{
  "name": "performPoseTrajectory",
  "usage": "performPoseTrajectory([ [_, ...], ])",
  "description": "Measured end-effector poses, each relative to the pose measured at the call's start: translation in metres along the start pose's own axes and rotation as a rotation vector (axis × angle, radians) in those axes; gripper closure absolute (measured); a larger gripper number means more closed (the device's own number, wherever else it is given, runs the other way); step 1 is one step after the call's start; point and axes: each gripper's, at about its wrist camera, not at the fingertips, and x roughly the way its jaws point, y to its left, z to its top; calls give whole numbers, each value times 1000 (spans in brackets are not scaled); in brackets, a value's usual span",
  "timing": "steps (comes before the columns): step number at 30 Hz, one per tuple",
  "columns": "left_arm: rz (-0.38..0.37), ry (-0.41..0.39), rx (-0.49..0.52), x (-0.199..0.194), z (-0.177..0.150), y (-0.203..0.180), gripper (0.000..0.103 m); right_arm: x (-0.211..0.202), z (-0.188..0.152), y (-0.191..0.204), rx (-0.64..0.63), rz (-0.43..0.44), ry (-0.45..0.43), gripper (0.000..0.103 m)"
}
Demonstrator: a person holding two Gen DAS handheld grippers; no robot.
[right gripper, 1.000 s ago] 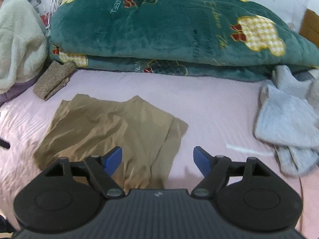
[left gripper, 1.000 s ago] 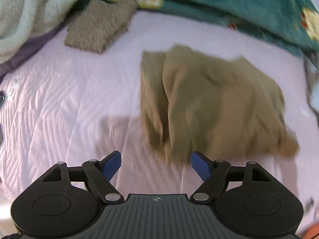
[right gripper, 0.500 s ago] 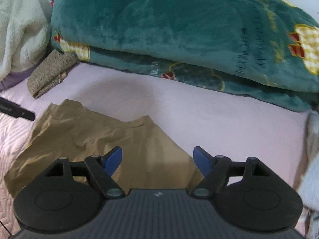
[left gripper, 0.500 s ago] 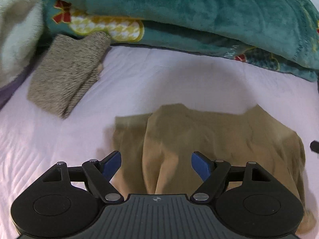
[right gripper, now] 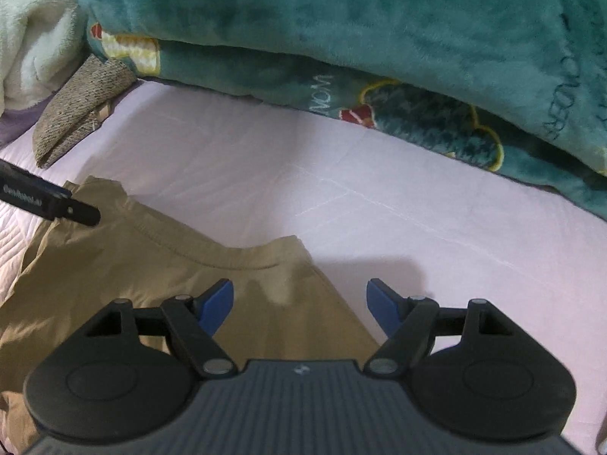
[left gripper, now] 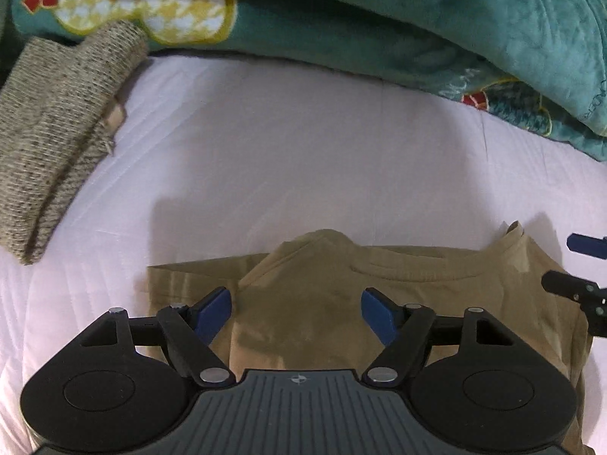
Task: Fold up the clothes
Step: 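Lower both grippers to the khaki shirt collar and close both on it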
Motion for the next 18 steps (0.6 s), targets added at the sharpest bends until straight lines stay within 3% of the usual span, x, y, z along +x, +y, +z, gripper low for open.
performPoseTrajectory([
  [4,-10,15,14,10,-3,-4,28,14,2,2,-19,15,20,27],
  [7,-7,27,17,18,-1,-5,39,27,2,1,-11,23,55,31],
  [13,-1,16,50,24,0,-9,42,42,-1,0,-9,29,94,35],
  [14,0,12,52,24,1,-9,45,42,-1,1,-13,33,88,41],
  [17,5,-2,41,21,2,-7,58,38,-2,0,-28,46,61,76],
  [18,-1,-7,37,20,3,-7,70,37,-1,1,-47,42,54,90],
])
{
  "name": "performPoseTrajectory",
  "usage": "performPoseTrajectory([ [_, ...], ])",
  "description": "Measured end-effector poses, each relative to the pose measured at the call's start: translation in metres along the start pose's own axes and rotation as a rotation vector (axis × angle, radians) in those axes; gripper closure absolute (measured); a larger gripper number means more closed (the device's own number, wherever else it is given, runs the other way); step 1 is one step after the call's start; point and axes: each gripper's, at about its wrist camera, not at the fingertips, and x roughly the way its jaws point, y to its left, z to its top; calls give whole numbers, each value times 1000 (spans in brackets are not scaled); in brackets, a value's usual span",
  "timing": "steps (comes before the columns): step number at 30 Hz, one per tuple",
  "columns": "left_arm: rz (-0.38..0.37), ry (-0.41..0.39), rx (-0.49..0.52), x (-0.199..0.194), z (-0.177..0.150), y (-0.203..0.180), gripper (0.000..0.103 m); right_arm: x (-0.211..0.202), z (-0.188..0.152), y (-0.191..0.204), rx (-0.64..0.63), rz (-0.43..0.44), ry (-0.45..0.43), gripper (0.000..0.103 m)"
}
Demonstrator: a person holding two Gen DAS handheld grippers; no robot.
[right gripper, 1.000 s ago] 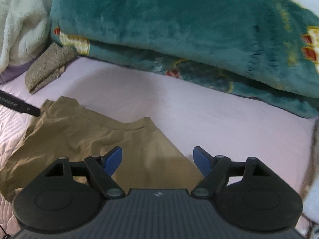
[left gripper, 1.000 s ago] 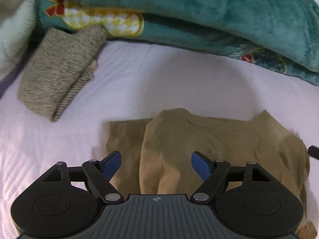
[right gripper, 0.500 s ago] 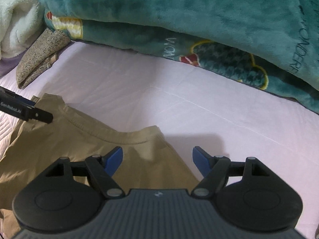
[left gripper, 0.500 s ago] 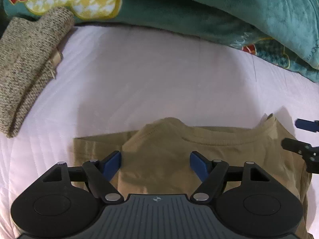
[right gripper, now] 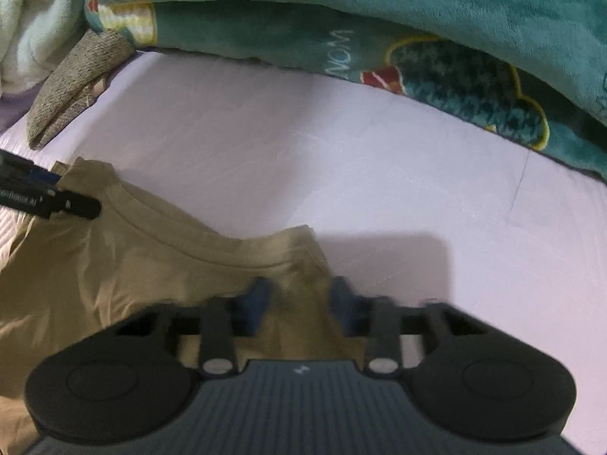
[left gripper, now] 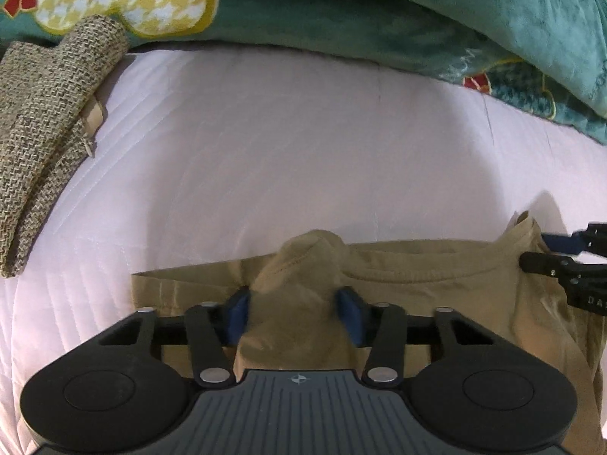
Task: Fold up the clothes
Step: 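Lower both grippers to the khaki shirt collar and close both on it, then lift the shirt by the collar with both grippers, lay it flat, open both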
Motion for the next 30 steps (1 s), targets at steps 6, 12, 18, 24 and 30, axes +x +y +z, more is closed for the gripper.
performPoseTrajectory([
  [6,-17,-11,30,-8,0,-7,97,-9,-1,9,-31,-1,-43,98],
  [12,-41,-48,45,-38,-3,-15,98,-43,-5,14,-32,-3,-117,98],
  [18,-126,1,48,-76,-7,-23,98,-87,-8,19,-47,8,-179,99],
  [24,-124,-53,72,-126,-22,-41,98,-141,-23,28,-55,1,-248,99],
  [30,-97,-145,136,-195,-61,-66,98,-216,-59,54,-72,-7,-346,99],
])
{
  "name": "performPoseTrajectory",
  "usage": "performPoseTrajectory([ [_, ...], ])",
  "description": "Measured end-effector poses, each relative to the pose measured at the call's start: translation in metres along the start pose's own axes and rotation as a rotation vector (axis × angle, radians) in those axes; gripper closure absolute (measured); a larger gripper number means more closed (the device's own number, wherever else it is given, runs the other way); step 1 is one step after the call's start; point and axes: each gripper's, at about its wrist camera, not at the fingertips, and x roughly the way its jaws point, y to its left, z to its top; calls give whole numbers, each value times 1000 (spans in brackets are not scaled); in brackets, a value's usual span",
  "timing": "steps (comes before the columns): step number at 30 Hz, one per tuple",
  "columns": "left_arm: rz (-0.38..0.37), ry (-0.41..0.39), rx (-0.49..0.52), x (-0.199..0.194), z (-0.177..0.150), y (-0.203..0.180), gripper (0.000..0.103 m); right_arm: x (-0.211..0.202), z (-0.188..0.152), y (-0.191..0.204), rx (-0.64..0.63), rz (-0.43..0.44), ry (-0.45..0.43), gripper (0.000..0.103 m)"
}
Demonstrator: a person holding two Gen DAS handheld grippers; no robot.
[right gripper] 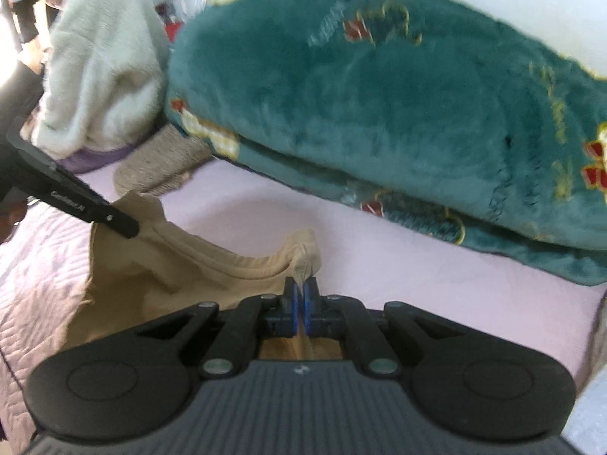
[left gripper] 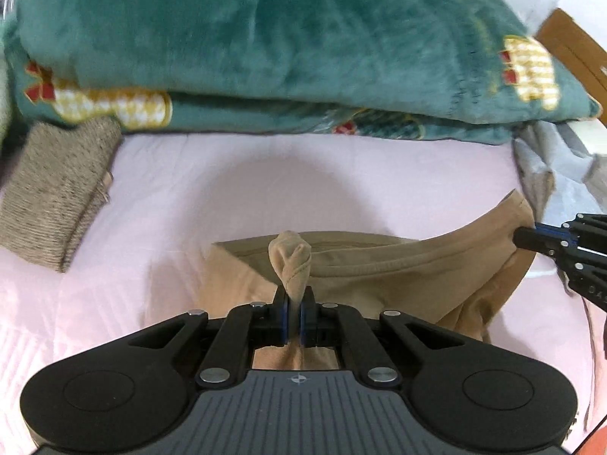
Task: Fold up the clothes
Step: 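Lift the shirt by the collar with both grippers, lay it flat, open both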
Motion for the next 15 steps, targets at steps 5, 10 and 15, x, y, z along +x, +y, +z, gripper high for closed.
performPoseTrajectory([
  [5,21,-19,31,-38,-37,-8,97,-48,-20,23,-15,1,-29,99],
  [10,79,-65,86,-43,-52,-19,96,-60,-28,39,-17,-32,-44,99],
  [15,136,-128,68,-41,-47,-5,86,-51,-29,46,-16,-74,-47,99],
])
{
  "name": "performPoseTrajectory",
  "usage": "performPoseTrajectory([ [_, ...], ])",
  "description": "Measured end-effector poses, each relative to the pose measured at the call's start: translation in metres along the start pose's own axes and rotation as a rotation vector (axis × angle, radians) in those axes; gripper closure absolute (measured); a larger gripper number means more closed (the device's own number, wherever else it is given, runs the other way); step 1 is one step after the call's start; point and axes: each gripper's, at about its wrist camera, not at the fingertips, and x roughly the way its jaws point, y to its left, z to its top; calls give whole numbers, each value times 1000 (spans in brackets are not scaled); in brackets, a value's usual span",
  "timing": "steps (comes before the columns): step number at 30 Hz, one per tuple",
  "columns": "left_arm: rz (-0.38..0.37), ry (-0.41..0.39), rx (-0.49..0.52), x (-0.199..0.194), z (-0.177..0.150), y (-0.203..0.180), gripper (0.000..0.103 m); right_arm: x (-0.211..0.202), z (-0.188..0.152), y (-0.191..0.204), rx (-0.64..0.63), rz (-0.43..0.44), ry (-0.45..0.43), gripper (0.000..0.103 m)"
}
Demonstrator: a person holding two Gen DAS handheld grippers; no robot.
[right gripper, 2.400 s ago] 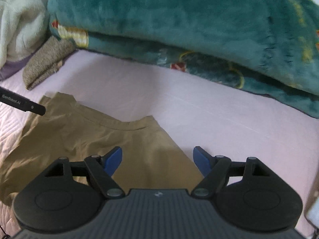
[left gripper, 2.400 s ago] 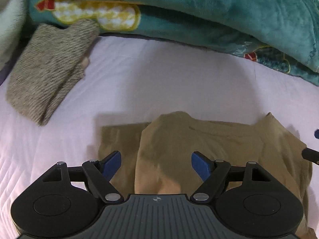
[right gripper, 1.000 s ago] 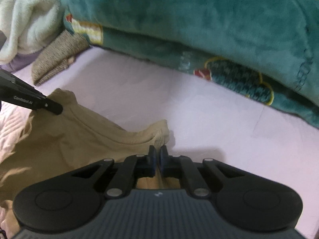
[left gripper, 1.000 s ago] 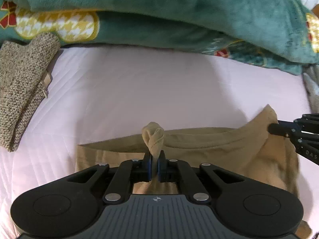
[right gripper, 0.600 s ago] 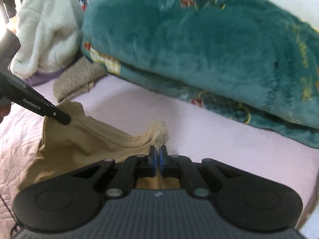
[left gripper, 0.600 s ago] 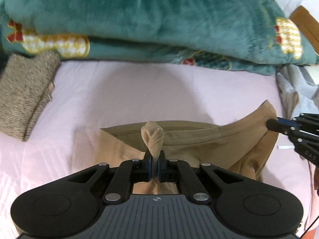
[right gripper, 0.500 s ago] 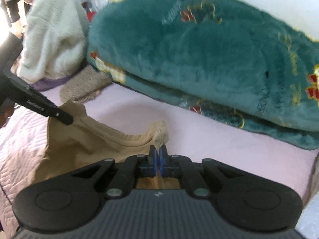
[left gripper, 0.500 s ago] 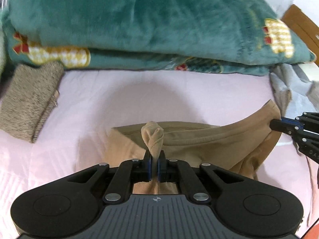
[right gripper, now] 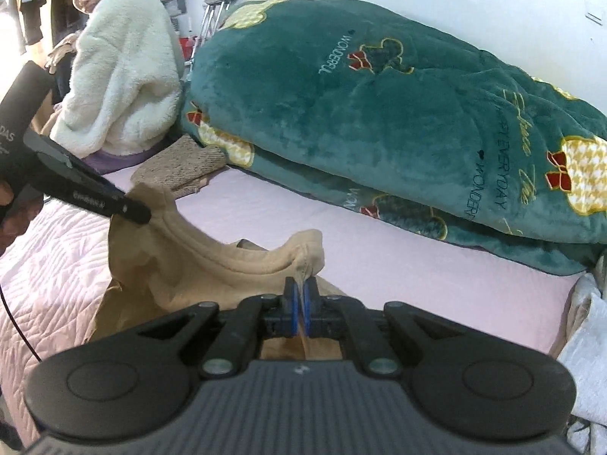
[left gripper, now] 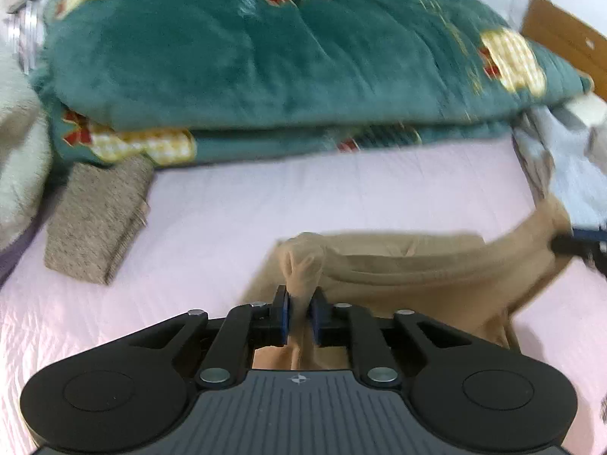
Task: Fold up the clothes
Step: 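Lift the shirt by the collar with both grippers, lay it flat, open both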
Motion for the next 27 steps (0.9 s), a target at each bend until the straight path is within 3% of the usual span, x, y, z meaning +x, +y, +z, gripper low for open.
performPoseTrajectory([
  [4,4,-29,-32,-12,-8,12,89,-6,5,8,-5,6,-28,99],
  [10,-16,-64,18,-39,-21,3,90,-25,3,11,-27,15,-55,99],
  [16,-80,-66,100,-82,-38,-15,90,-72,-11,16,-25,20,-101,99],
  [21,-157,-10,149,-126,-77,-37,90,-118,-43,34,-7,16,-83,99],
  [27,-239,77,135,-162,-152,-44,90,-166,-95,87,50,26,-26,99],
])
